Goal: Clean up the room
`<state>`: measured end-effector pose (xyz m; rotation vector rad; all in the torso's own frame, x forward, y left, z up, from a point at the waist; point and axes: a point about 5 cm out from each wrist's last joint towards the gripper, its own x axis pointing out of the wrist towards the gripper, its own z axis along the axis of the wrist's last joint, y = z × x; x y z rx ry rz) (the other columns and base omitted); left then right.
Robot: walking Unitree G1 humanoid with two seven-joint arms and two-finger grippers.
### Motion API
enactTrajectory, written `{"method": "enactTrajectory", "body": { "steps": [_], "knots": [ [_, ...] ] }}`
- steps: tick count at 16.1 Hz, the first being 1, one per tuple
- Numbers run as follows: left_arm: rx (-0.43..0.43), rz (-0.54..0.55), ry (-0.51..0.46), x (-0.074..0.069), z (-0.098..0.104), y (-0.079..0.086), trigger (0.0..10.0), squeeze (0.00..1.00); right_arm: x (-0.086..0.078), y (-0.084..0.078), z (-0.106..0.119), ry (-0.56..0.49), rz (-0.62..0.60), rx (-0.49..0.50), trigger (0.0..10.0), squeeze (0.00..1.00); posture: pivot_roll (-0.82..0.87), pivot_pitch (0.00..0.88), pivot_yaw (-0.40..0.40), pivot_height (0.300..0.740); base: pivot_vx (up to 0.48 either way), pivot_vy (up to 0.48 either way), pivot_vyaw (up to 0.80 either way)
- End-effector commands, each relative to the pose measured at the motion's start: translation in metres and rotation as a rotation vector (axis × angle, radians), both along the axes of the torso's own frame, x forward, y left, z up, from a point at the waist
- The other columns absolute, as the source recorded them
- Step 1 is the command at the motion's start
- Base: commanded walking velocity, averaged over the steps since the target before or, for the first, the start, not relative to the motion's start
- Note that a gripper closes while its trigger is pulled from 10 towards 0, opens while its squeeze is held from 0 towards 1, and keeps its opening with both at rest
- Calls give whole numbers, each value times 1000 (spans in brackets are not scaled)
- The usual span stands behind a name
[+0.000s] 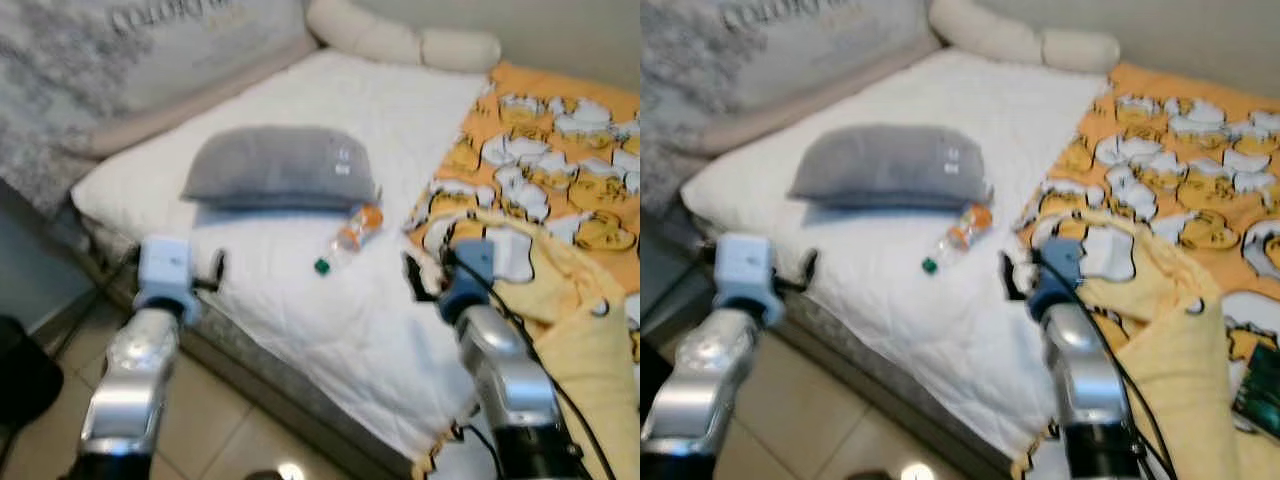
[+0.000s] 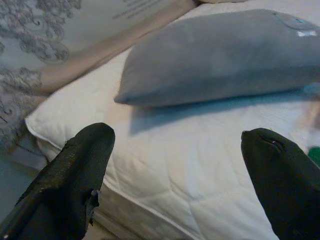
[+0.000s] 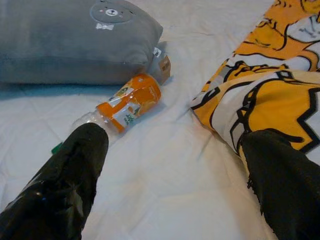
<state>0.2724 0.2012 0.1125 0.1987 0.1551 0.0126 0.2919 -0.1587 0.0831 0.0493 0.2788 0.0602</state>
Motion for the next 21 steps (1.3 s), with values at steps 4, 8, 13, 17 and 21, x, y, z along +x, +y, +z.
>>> {"method": "enactTrajectory", "body": {
  "steps": [4, 8, 13, 17, 21],
  "knots": [
    [-6, -23, -2, 1, 1, -6, 10000, 0, -1, -10, 0, -1, -47, 7, 10000, 0, 32, 0, 40, 740, 0, 343, -269],
    [2, -22, 0, 1, 2, -4, 10000, 0, -1, -10, 0, 0, -56, 7, 10000, 0, 34, 0, 42, 740, 0, 480, 0],
    [5, -25, -1, 2, 2, -4, 10000, 0, 0, -11, -2, 9, -72, 2, 10000, 0, 35, 0, 43, 740, 0, 480, -189],
    [9, -21, -5, 4, 3, -4, 10000, 0, 2, -10, -2, 12, -76, -5, 10000, 0, 37, 0, 46, 740, 0, 367, 0],
    [-5, -1, 17, 5, 2, -3, 10000, 0, 5, -10, 0, 9, -88, 13, 10000, 0, 38, 0, 49, 740, 0, 0, 0]
  ]
}}
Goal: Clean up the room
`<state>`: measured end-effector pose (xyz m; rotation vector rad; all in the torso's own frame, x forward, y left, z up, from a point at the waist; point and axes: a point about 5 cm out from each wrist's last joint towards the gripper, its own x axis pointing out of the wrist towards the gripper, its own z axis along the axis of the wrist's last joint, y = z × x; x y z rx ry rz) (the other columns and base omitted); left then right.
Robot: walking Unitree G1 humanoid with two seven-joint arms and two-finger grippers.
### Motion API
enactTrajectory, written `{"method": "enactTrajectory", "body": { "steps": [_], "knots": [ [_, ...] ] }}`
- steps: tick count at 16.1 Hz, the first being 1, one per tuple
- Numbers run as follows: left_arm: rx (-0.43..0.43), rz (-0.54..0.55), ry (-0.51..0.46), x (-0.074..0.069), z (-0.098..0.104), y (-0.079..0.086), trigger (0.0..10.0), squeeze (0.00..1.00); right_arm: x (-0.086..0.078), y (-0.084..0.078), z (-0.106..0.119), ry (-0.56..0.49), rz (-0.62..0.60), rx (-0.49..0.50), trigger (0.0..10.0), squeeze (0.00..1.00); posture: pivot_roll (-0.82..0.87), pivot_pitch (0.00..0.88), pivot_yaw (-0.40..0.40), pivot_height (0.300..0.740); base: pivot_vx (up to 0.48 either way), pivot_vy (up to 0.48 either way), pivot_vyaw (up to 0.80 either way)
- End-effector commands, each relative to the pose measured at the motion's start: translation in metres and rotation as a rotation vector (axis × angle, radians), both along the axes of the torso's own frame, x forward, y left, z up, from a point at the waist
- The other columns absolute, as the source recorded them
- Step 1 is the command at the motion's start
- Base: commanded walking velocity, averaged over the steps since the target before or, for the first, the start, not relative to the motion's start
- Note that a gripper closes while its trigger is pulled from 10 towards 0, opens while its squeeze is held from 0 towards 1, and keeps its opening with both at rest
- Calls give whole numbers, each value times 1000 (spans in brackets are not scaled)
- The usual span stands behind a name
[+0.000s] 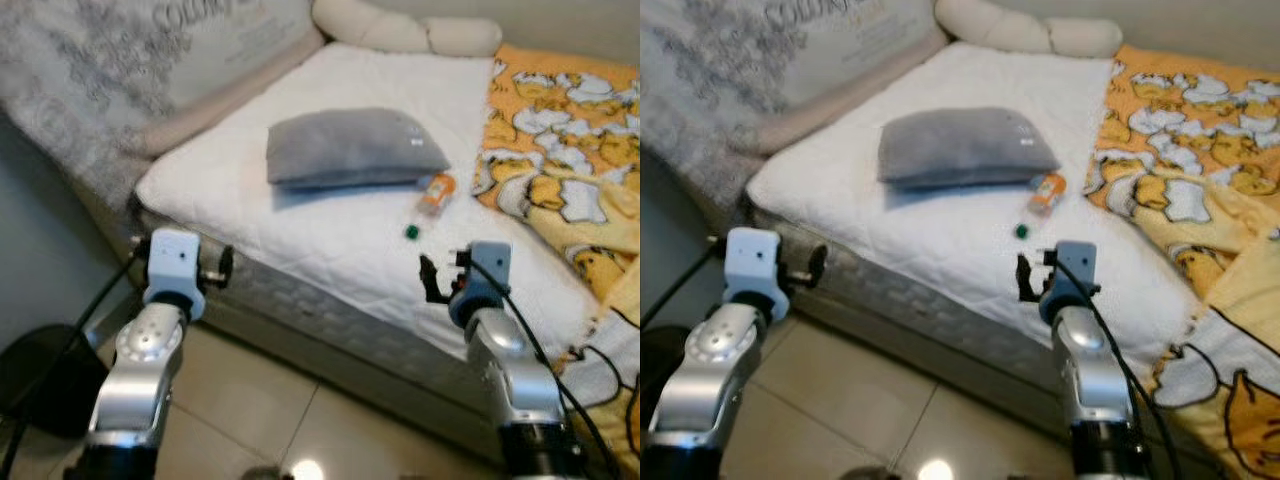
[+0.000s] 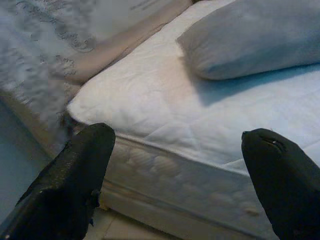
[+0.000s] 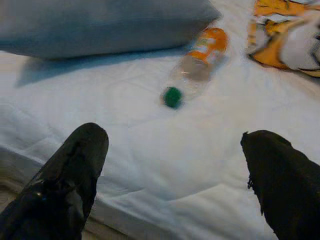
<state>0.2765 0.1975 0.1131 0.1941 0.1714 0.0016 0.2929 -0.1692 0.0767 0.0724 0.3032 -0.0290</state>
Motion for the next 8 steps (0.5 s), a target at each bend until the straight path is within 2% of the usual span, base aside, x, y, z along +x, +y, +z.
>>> {"method": "enactTrajectory", "body": {
  "steps": [1, 4, 8],
  "knots": [
    [-5, 2, -10, 2, 3, 1, 10000, 0, 4, 1, 6, -19, -1, 7, 10000, 0, 38, 0, 49, 740, 0, 0, 0],
    [-31, 12, -19, 2, 4, 2, 10000, 0, 6, 1, 7, -21, -1, 2, 10000, 0, 40, 0, 48, 740, 0, 0, 0],
    [-38, 13, -19, 3, 4, 2, 10000, 0, 6, 0, 7, -23, -1, -2, 10000, 0, 38, 0, 50, 740, 305, 0, 0]
  ]
}}
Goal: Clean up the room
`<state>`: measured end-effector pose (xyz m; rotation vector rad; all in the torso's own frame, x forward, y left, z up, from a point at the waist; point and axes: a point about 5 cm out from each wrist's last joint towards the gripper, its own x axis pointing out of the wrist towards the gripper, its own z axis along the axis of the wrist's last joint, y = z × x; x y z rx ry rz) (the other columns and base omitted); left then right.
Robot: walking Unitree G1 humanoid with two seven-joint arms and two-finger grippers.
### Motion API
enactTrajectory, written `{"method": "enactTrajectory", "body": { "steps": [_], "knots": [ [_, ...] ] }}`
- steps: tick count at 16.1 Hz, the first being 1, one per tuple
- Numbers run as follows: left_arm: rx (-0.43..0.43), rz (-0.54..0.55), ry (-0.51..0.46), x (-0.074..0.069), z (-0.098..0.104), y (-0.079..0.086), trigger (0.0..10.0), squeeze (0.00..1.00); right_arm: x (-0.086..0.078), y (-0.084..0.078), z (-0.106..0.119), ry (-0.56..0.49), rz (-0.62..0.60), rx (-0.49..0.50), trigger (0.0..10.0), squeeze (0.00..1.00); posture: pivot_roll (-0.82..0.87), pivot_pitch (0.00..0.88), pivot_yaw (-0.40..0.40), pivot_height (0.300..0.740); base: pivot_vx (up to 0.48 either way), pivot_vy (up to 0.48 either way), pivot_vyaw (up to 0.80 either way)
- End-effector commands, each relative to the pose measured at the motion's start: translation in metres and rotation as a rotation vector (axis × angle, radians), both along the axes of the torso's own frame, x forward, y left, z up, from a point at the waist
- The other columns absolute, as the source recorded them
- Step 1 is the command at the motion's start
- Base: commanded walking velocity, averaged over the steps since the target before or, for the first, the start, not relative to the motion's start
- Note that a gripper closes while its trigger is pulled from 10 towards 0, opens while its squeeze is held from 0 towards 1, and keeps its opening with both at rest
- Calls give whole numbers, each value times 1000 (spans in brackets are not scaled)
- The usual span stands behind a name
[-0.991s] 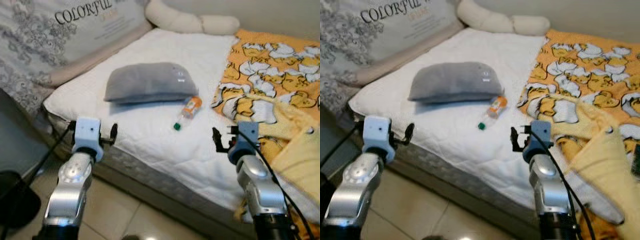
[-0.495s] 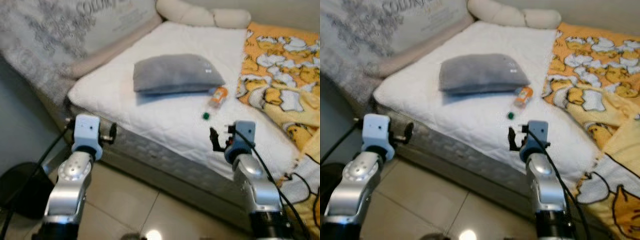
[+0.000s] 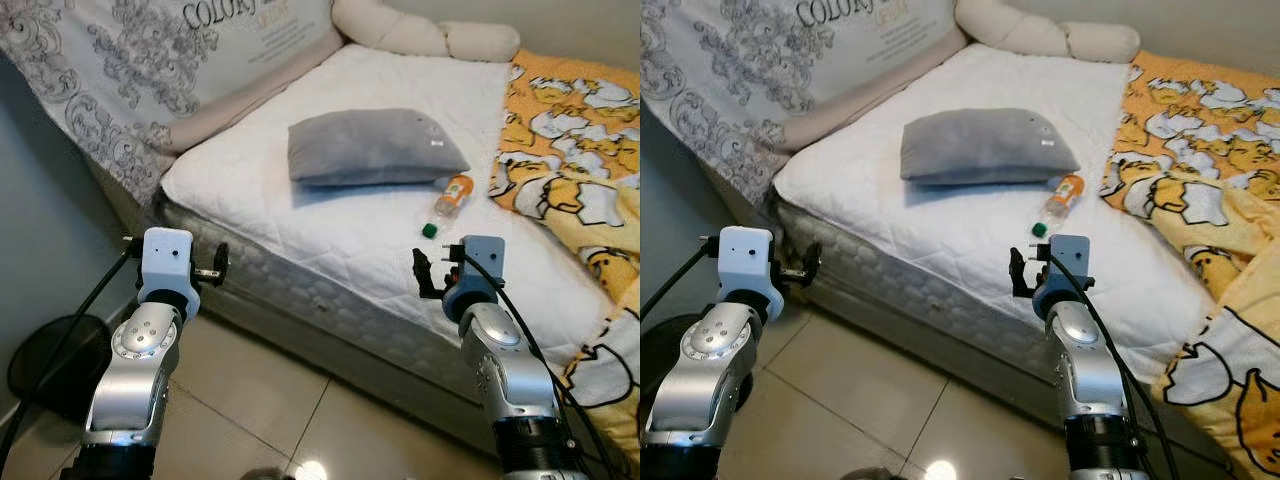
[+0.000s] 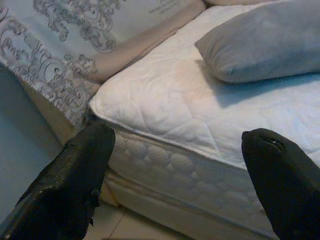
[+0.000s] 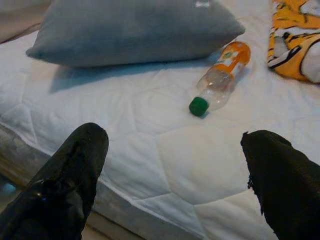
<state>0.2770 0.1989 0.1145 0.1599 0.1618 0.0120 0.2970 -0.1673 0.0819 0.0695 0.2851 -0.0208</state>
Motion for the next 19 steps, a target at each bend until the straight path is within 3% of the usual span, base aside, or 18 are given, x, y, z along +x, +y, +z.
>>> {"method": "enactTrajectory", "body": {
  "steps": [1, 5, 8, 17, 19],
  "knots": [
    [-7, 2, -9, 2, 2, 1, 10000, 0, 2, -2, 2, -6, -9, -1, 10000, 0, 37, 0, 51, 740, 330, 0, 0],
    [-18, 7, -8, 2, 1, 0, 10000, 0, 3, -2, 4, -19, 5, 11, 10000, 0, 33, 0, 52, 740, 346, 0, 0],
    [-22, 7, -9, 2, 1, -1, 10000, 0, 3, -4, 4, -13, 4, -5, 10000, 0, 33, 0, 53, 740, 351, 0, -715],
    [-27, 16, -13, 5, 1, -3, 10000, 0, 7, -5, 8, -27, 67, -55, 10000, 0, 34, 0, 46, 740, 350, 0, 0],
    [-27, 16, -14, 6, 1, -3, 10000, 0, 7, -4, 9, -28, 77, -57, 10000, 0, 34, 0, 44, 740, 349, 0, 800]
  ]
}}
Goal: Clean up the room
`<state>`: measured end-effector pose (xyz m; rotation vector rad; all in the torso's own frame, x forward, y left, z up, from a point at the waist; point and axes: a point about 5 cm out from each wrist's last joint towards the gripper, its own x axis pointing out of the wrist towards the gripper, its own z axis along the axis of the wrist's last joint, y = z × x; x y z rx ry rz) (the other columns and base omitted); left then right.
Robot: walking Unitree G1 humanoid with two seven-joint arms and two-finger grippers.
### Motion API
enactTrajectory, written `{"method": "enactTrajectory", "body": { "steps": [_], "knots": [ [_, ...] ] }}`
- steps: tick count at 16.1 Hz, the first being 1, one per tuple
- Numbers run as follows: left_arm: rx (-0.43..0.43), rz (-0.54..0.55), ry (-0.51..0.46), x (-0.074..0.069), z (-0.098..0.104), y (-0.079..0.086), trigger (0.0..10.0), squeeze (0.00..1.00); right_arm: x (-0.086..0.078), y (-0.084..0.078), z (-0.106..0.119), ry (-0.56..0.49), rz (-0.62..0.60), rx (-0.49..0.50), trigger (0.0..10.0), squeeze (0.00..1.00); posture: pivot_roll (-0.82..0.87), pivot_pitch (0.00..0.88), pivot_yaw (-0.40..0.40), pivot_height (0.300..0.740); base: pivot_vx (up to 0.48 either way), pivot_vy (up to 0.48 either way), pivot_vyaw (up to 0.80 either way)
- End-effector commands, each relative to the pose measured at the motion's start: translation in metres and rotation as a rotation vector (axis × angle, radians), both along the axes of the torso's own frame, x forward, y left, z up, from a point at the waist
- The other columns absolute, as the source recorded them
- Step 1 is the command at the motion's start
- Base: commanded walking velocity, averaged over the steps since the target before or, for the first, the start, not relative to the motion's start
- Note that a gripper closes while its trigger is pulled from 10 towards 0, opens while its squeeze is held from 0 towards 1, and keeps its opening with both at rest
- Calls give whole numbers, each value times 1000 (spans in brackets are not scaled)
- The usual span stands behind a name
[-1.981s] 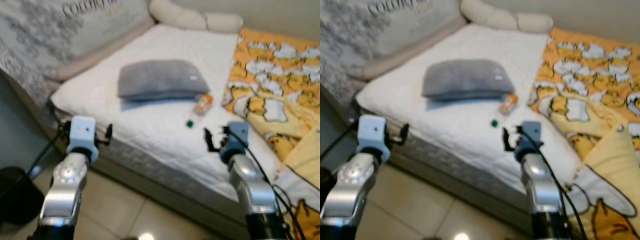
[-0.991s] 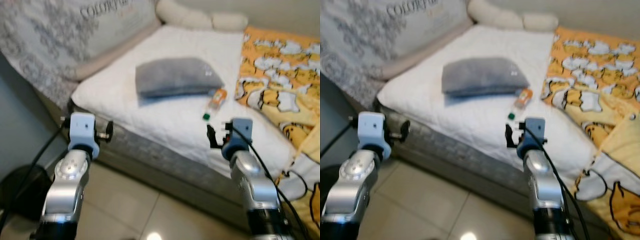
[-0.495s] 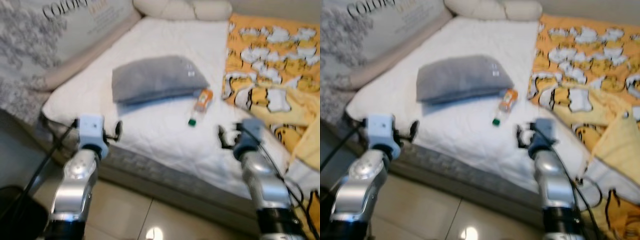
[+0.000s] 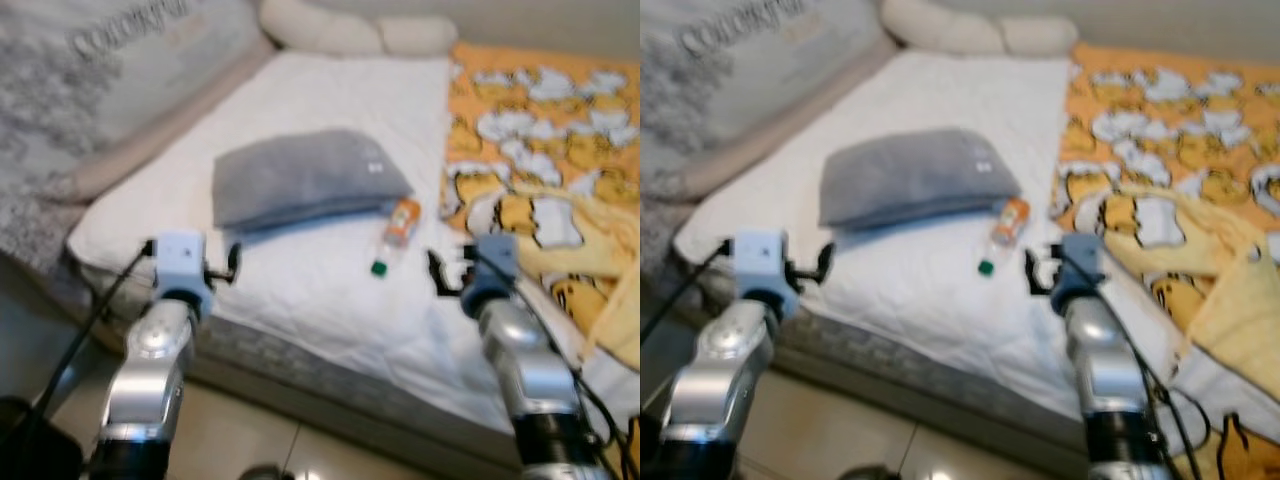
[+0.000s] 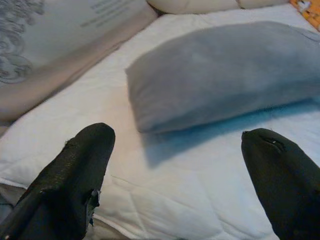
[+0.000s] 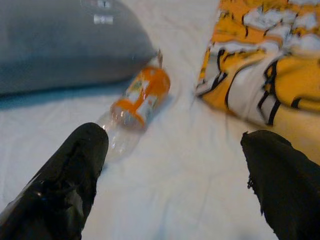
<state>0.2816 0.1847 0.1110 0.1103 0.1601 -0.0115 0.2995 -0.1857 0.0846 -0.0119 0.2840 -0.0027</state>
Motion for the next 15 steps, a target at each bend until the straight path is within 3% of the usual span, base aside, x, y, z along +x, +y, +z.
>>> {"method": "enactTrajectory", "body": {
  "steps": [1, 3, 12, 15],
  "knots": [
    [25, 36, -14, 1, 5, 11, 10000, 0, 5, 15, 6, -23, 46, 18, 10000, 0, 35, 0, 42, 740, 356, 0, 800],
    [28, 35, -15, 2, 4, 11, 10000, 0, 5, 11, 4, -11, 2, 31, 10000, 0, 35, 0, 42, 740, 351, 0, 0],
    [29, 32, -15, 2, 4, 10, 10000, 0, 4, 12, 2, 0, 32, 11, 10000, 0, 37, 0, 42, 740, 350, 0, 0],
    [28, 23, -14, 2, 4, 9, 10000, 0, 4, 13, 3, 2, 31, 21, 10000, 0, 37, 0, 42, 740, 324, 0, 560]
  ]
}}
